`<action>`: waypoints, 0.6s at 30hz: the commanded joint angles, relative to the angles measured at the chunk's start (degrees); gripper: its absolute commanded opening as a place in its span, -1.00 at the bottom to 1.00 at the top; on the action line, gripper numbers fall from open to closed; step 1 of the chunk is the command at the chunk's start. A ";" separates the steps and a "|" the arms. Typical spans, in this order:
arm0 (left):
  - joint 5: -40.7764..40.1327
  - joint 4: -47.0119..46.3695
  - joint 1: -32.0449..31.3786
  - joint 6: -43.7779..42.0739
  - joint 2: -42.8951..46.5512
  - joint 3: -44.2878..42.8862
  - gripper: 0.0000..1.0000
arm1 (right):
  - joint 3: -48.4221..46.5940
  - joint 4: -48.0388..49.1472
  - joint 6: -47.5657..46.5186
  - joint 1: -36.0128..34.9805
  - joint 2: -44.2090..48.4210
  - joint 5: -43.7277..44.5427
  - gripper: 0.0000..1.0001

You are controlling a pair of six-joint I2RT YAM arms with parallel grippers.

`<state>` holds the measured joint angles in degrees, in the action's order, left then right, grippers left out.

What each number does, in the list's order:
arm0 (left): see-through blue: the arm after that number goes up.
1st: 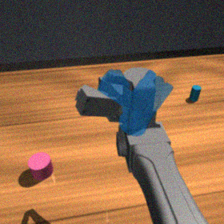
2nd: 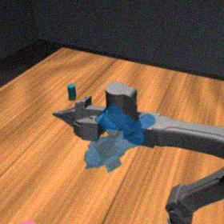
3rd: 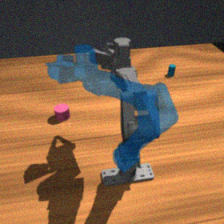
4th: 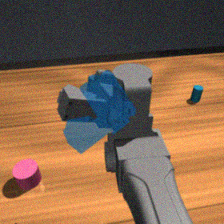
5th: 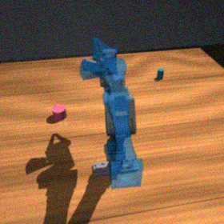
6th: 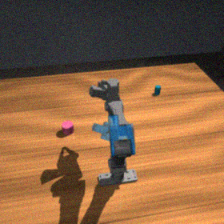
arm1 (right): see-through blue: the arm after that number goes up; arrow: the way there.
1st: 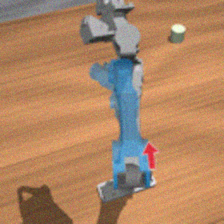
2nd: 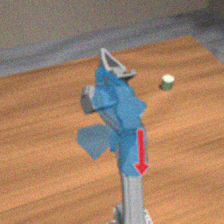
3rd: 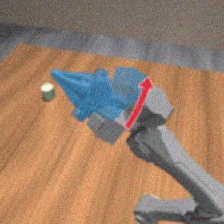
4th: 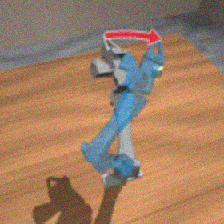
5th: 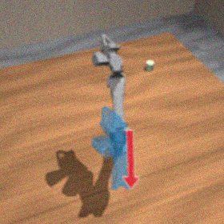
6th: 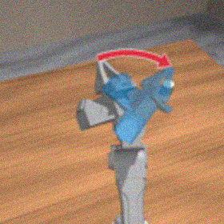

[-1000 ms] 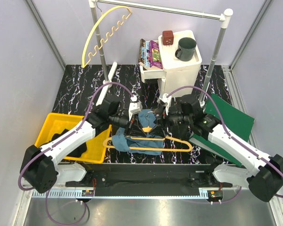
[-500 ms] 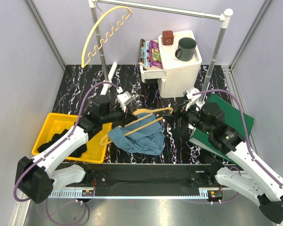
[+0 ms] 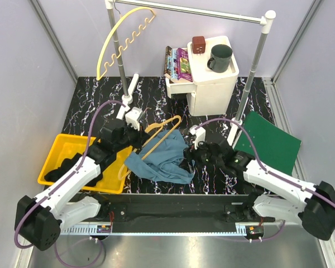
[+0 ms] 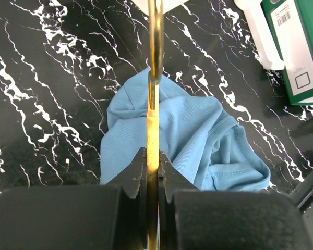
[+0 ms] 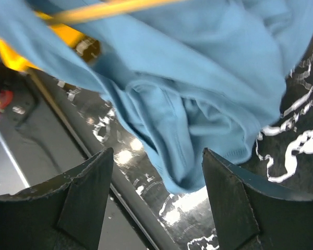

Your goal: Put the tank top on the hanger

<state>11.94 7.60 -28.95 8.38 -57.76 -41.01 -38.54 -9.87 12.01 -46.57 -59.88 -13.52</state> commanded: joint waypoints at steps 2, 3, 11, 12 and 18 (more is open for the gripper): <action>-1.22 -3.82 -0.05 1.64 2.04 0.50 -1.00 | 2.16 4.06 0.56 -0.28 -3.75 5.25 0.54; -0.53 -3.82 -0.05 1.81 1.51 0.41 -1.00 | 2.42 5.11 0.30 -0.28 -4.36 5.34 0.54; 1.06 -4.17 -0.05 2.16 -0.51 0.15 -1.00 | 1.10 8.46 -1.37 -0.72 -12.98 0.34 0.41; 0.80 -3.99 -0.05 2.16 -0.51 0.06 -1.00 | 1.28 8.55 -1.38 -0.81 -13.07 -0.19 0.39; 0.54 -3.73 0.03 2.43 -0.95 -0.38 -1.00 | 3.39 8.55 -0.24 -2.91 -11.67 -4.67 0.23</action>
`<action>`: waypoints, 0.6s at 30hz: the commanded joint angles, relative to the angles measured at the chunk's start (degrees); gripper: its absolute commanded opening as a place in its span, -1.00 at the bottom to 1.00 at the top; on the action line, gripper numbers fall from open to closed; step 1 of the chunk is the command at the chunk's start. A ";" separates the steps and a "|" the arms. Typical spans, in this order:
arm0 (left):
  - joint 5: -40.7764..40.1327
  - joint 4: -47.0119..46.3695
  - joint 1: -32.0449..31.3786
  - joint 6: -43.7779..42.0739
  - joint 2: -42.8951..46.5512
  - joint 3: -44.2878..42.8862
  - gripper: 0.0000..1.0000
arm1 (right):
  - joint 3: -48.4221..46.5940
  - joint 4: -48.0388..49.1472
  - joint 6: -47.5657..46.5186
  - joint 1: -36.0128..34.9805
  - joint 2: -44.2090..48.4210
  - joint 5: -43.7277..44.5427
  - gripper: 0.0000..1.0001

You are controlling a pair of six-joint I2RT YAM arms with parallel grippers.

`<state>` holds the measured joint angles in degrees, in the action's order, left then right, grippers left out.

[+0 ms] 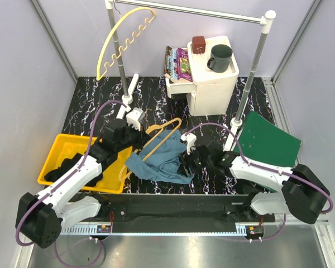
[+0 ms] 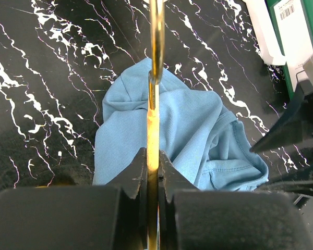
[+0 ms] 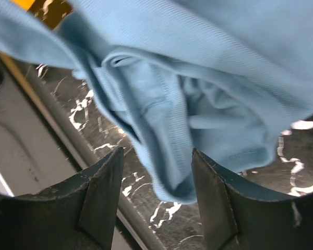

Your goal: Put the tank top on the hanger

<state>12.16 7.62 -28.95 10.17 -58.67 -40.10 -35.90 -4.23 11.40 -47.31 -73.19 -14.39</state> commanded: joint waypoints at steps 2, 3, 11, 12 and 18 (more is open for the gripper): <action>0.14 -3.49 -0.05 0.64 0.05 -1.30 -1.00 | 1.27 2.91 0.73 -2.79 1.04 -3.80 0.22; 0.23 -3.49 0.03 0.72 0.05 -1.30 -1.00 | 1.27 3.17 0.82 -3.22 0.59 -3.89 0.22; 0.93 -3.57 0.03 0.81 0.05 -1.39 -1.00 | 0.66 6.78 -0.23 -5.77 -4.50 -0.29 0.22; 0.93 -3.57 0.03 0.81 0.05 -1.39 -1.00 | 0.05 6.78 -0.58 -5.95 -5.12 1.02 0.22; 1.90 -3.66 0.03 1.16 0.67 -1.13 -1.00 | -1.18 9.85 -1.12 -6.92 -8.37 4.19 0.22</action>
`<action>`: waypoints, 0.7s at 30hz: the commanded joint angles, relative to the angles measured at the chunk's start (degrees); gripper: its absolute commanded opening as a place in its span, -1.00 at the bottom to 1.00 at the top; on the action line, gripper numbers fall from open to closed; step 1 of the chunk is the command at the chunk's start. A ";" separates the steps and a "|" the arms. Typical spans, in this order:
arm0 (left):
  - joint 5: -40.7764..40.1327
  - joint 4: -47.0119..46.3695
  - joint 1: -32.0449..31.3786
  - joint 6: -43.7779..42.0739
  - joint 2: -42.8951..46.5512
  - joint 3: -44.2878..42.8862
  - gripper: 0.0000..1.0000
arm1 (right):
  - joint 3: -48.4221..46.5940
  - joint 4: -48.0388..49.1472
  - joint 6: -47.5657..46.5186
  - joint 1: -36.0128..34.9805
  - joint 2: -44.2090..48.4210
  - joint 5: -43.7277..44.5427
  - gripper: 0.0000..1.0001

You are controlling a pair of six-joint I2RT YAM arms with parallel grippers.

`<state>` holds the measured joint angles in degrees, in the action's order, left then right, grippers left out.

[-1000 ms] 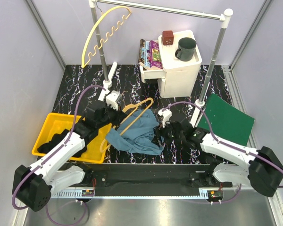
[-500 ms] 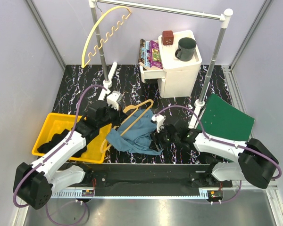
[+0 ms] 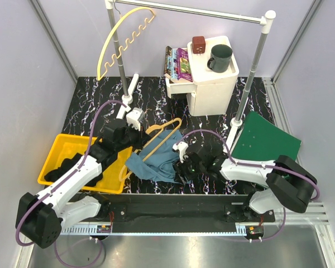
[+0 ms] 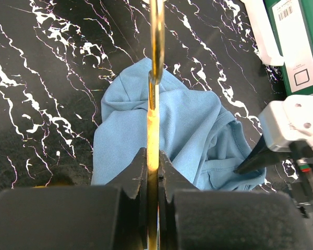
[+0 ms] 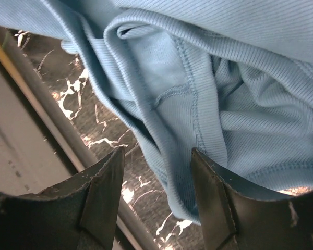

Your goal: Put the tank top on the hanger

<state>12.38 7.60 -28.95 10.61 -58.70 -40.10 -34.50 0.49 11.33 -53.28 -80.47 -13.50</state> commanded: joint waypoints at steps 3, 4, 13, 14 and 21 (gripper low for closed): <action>2.21 -3.90 0.03 0.90 0.69 -1.21 -1.00 | -4.60 4.52 -1.23 -1.57 -2.85 4.00 0.18; 2.29 -3.82 0.03 0.90 0.78 -1.21 -1.00 | -5.05 4.43 -1.31 -1.65 -3.72 4.27 0.15; 3.79 -5.05 0.03 1.34 2.00 -0.42 -1.00 | -7.95 2.50 0.00 -2.27 -9.36 6.03 -0.32; 3.96 -5.31 0.03 1.43 2.09 -0.42 -1.00 | -8.12 2.41 0.01 -2.18 -9.53 6.11 -0.46; 3.96 -5.22 0.03 1.61 3.59 0.10 -1.00 | -8.65 -0.23 2.28 -2.09 -4.99 13.22 -1.00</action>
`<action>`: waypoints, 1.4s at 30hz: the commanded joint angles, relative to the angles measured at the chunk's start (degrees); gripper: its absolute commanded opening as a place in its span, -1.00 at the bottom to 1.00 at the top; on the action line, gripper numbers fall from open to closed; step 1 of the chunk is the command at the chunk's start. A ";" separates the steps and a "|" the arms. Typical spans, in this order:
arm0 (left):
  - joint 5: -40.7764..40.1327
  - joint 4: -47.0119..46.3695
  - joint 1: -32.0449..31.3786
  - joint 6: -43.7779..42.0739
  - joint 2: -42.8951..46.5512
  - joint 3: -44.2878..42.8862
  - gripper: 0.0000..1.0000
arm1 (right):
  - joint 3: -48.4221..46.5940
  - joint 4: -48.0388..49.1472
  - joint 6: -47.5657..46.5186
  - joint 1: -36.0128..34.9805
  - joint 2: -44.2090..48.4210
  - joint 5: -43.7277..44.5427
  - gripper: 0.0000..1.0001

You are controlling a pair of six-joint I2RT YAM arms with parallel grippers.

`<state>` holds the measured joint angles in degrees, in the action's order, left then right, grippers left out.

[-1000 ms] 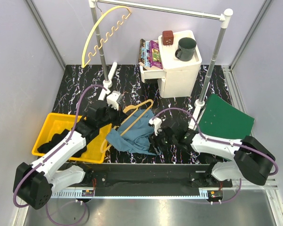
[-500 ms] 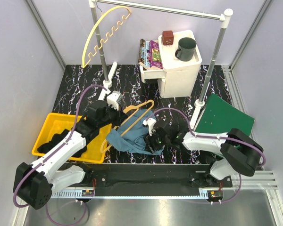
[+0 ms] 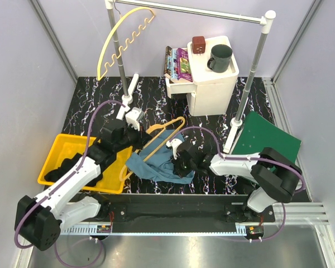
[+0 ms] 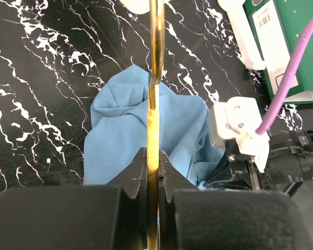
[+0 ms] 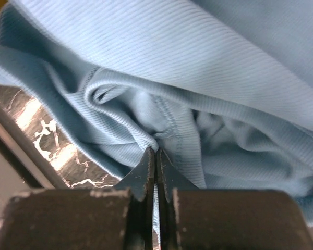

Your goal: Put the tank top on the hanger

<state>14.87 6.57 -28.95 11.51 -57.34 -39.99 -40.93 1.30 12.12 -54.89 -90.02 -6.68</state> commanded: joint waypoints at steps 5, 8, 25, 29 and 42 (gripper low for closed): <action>0.77 -4.63 -0.05 0.62 3.64 0.43 -1.00 | -1.97 -6.75 3.78 3.45 11.61 11.95 -1.00; -0.02 -4.81 0.03 0.80 4.96 0.61 -1.00 | 0.05 -7.10 6.68 10.91 15.65 9.24 -1.00; 5.86 -9.12 -2.42 -1.75 10.05 3.34 -1.00 | -3.71 -3.94 11.96 33.09 18.13 -2.55 -1.00; 6.22 -9.20 -3.39 -2.37 10.93 3.69 -1.00 | -7.41 -3.24 11.17 37.13 14.27 -4.83 -1.00; 8.16 -9.91 -5.33 -3.51 11.90 4.22 -1.00 | -16.72 -2.36 10.47 43.63 8.55 -9.67 -1.00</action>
<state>21.08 0.27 -33.67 9.08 -46.44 -35.81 -53.17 -3.86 23.57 -14.31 -80.38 -14.74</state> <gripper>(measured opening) 0.056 0.011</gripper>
